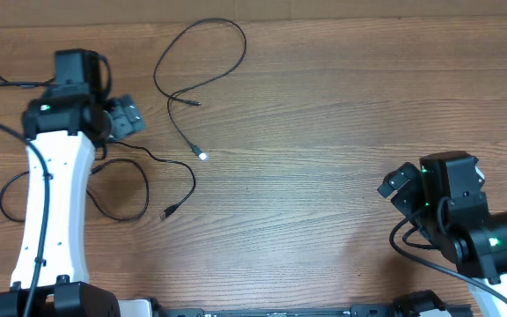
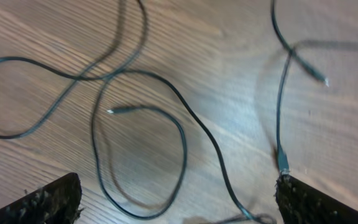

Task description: Untangle cables

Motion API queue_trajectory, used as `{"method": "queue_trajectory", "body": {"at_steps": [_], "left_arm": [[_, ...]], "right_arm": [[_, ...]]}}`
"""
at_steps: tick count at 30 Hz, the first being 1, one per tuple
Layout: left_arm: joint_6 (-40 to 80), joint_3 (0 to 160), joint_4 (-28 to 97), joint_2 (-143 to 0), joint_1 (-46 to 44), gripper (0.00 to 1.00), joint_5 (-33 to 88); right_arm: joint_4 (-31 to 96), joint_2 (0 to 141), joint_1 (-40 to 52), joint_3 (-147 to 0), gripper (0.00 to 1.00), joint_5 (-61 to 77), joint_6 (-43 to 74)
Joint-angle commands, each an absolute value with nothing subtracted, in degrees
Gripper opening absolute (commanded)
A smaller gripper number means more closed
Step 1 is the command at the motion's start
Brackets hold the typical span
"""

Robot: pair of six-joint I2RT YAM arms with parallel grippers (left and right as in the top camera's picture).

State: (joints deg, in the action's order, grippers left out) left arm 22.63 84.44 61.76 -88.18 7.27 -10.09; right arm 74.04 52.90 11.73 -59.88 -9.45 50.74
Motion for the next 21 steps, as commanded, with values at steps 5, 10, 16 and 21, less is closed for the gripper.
{"method": "queue_trajectory", "body": {"at_steps": [5, 10, 16, 21], "left_arm": [[37.1, 77.5, 62.4, -90.7, 20.9, 0.23, -5.3], [37.5, 70.6, 57.7, -94.4, 25.7, 0.04, -5.6], [34.8, 65.0, 43.8, -101.1, 27.6, 0.04, -7.3], [31.2, 65.0, 35.5, -104.6, 28.2, 0.04, -9.8]], "right_arm": [[74.0, 52.5, 11.8, -60.0, 1.0, -10.5, 48.2], [74.0, 52.5, 11.8, -60.0, 1.0, -10.5, 47.9], [77.5, 52.5, 11.8, -60.0, 0.99, -10.5, 47.4], [80.6, 52.5, 11.8, -60.0, 0.95, -10.5, 46.4]]}}
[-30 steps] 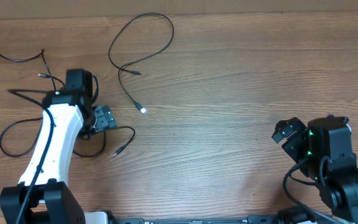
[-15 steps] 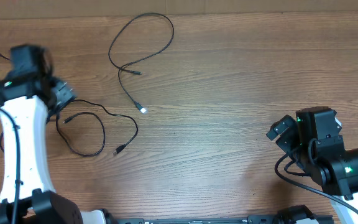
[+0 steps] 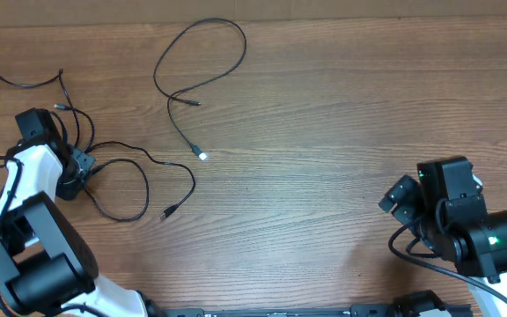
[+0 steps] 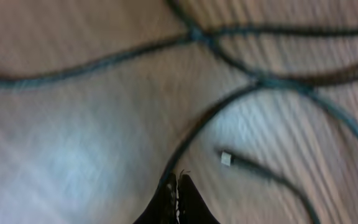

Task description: Untangle cables

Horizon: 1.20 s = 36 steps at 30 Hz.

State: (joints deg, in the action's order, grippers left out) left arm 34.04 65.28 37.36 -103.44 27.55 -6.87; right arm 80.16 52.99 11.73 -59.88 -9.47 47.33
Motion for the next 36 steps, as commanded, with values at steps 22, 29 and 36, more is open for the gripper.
{"method": "queue_trajectory", "body": {"at_steps": [22, 29, 36], "left_arm": [[27.3, 65.1, 6.3, -117.4, 30.3, 0.04, -11.4], [28.3, 67.4, -4.7, -117.4, 30.2, 0.04, -5.1], [27.4, 72.7, -1.9, -117.8, 30.0, 0.04, -6.4]], "right_arm": [[81.6, 52.5, 11.8, -60.0, 0.96, -10.2, 46.4], [81.8, 52.5, 11.8, -60.0, 0.96, -7.4, 46.4], [82.7, 52.5, 11.8, -60.0, 0.96, -6.3, 46.4]]}}
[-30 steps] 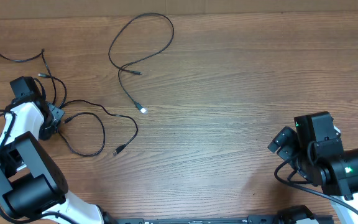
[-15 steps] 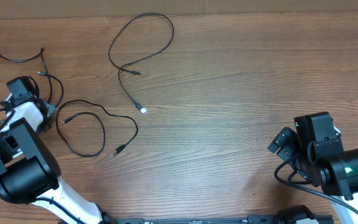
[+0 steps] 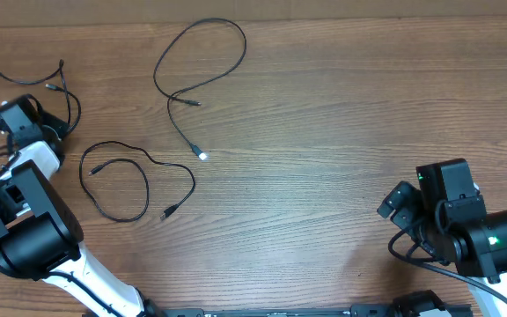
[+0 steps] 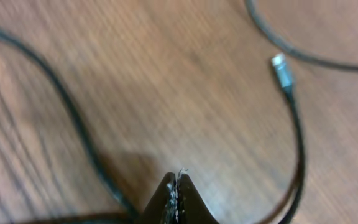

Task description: Untangle cables

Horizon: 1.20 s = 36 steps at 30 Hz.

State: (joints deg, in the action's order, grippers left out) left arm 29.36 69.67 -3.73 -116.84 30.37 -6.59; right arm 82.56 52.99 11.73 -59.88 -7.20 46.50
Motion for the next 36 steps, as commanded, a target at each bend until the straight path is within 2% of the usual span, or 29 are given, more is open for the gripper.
{"method": "queue_trajectory", "body": {"at_steps": [1, 7, 11, 18, 22, 30, 34, 36], "left_arm": [[27.4, 73.4, 0.1, -117.8, 30.0, 0.04, -6.3], [28.6, 76.8, 19.5, -117.8, 30.0, 0.04, -5.3], [30.1, 76.8, 24.2, -117.8, 30.3, 0.04, -10.5], [35.4, 75.4, 21.0, -120.0, 32.4, 0.04, -20.4], [35.3, 75.4, 15.0, -125.3, 33.7, 0.04, -20.0], [35.4, 78.6, 3.3, -135.5, 33.4, 0.04, -8.5], [33.1, 84.6, 5.6, -134.8, 33.2, 0.04, 0.7], [30.6, 90.7, 11.9, -133.0, 33.2, 0.04, 9.3]], "right_arm": [[82.8, 52.5, 11.8, -60.0, 0.96, -6.3, 46.4], [82.7, 52.5, 11.8, -60.0, 0.96, -6.3, 46.4], [82.7, 52.5, 11.8, -60.0, 0.97, -6.3, 46.4], [82.8, 52.5, 11.8, -60.0, 0.98, -6.3, 46.4], [82.7, 52.5, 11.8, -60.0, 0.98, -6.3, 46.4], [82.1, 52.5, 11.8, -60.0, 0.99, -5.1, 46.4], [81.9, 52.5, 11.8, -60.0, 1.0, -5.0, 46.4], [81.5, 52.5, 11.8, -60.0, 1.0, -5.0, 46.4]]}}
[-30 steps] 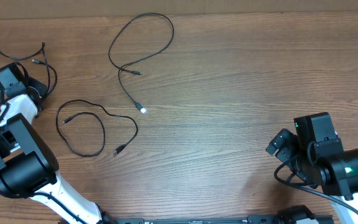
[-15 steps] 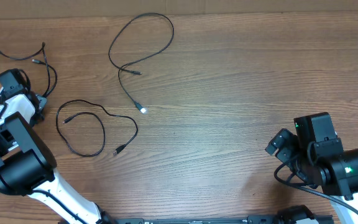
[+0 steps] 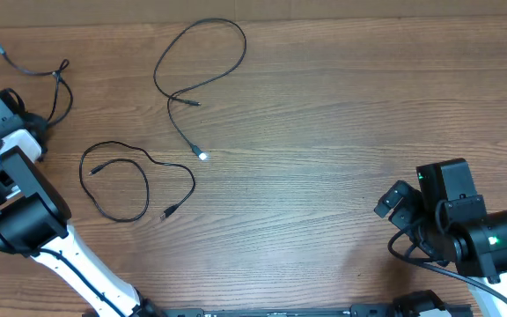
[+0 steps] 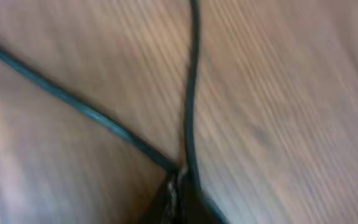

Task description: Untangle cables

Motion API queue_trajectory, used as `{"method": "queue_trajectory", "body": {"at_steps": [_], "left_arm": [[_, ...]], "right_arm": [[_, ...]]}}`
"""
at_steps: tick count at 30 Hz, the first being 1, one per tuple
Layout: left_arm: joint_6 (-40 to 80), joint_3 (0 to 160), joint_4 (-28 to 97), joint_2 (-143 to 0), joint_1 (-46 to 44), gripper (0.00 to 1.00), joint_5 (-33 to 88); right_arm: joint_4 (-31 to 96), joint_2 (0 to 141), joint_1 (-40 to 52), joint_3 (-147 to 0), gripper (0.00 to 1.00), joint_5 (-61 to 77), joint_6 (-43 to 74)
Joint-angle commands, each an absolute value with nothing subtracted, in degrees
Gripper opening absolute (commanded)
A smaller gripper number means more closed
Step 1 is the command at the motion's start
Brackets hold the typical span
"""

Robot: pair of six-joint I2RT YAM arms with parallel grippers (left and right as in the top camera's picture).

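Note:
Three black cables lie on the wooden table. My left gripper (image 3: 33, 123) is at the far left edge, shut on one thin black cable (image 3: 33, 70), which trails up to the top-left corner. In the left wrist view that cable (image 4: 191, 93) runs out from the closed tips of the left gripper (image 4: 178, 182), blurred. A second cable (image 3: 130, 180) lies in a loop left of centre, apart from the held one. A third cable (image 3: 202, 53) loops at the top centre. My right gripper (image 3: 391, 199) hovers at the lower right, open and holding nothing.
The table's far edge runs along the top of the overhead view, close to the third cable. The left arm's white links (image 3: 25, 211) stand along the left side, beside the looped second cable. The right arm's body (image 3: 482, 238) fills the lower right corner.
My left gripper, still shut on its cable, has moved farther left and toward the table's far side. The cable's free end now reaches the top-left corner. The right arm has barely moved.
My left gripper hung open over overlapping cables at the left. Then it was down among them, shut on one cable. Then that cable lay at the far left, separate from the looped cable. Now it lies farther off, toward the top-left corner.

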State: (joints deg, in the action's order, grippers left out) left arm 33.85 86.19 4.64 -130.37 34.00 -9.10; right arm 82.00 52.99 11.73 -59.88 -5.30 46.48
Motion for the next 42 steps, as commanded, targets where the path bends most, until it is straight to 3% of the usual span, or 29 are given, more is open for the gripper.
{"method": "queue_trajectory", "body": {"at_steps": [1, 6, 8, 10, 11, 13, 14, 22, 28, 34, 38, 42], "left_arm": [[30.6, 92.9, 15.2, -132.0, 33.1, 0.04, 11.7], [26.8, 100.4, 26.8, -125.9, 32.2, 0.05, 20.5], [25.0, 101.4, 30.9, -120.4, 31.4, 0.17, 24.3], [23.6, 101.4, 33.8, -116.5, 30.5, 0.21, 25.6], [22.6, 101.4, 35.9, -114.3, 29.7, 0.21, 26.4], [20.1, 101.4, 39.4, -111.1, 27.7, 0.06, 28.6], [19.2, 101.4, 40.9, -110.1, 26.6, 0.04, 29.6], [14.4, 101.1, 61.8, -108.1, 10.6, 0.04, 30.4], [14.3, 96.4, 63.9, -108.3, 0.0, 0.04, 27.6], [21.5, 89.2, 67.5, -108.3, -8.1, 0.05, 10.7], [21.5, 84.6, 67.0, -108.3, -9.1, 0.04, 6.2], [21.7, 79.2, 67.0, -108.3, -7.7, 0.05, -8.2]], "right_arm": [[81.5, 52.5, 11.8, -60.0, 1.0, -5.0, 46.4], [80.9, 52.5, 11.8, -60.0, 1.0, -5.1, 46.2], [80.2, 52.5, 11.9, -60.0, 1.0, -5.1, 46.2], [79.9, 52.5, 11.9, -60.0, 1.0, -5.1, 46.2], [79.7, 52.5, 11.9, -60.0, 1.0, -5.1, 46.2], [79.2, 52.5, 11.9, -60.0, 1.0, -5.1, 46.4], [79.1, 52.5, 11.9, -60.0, 1.0, -5.0, 46.5], [78.5, 52.5, 11.9, -60.0, 1.0, -6.2, 46.4], [77.5, 52.5, 11.9, -60.0, 1.0, -8.1, 45.9], [76.1, 52.5, 11.9, -60.0, 1.0, -8.1, 46.0], [75.7, 52.5, 11.9, -60.0, 1.0, -8.1, 46.0], [75.7, 52.5, 11.9, -60.0, 1.0, -8.1, 46.0]]}}
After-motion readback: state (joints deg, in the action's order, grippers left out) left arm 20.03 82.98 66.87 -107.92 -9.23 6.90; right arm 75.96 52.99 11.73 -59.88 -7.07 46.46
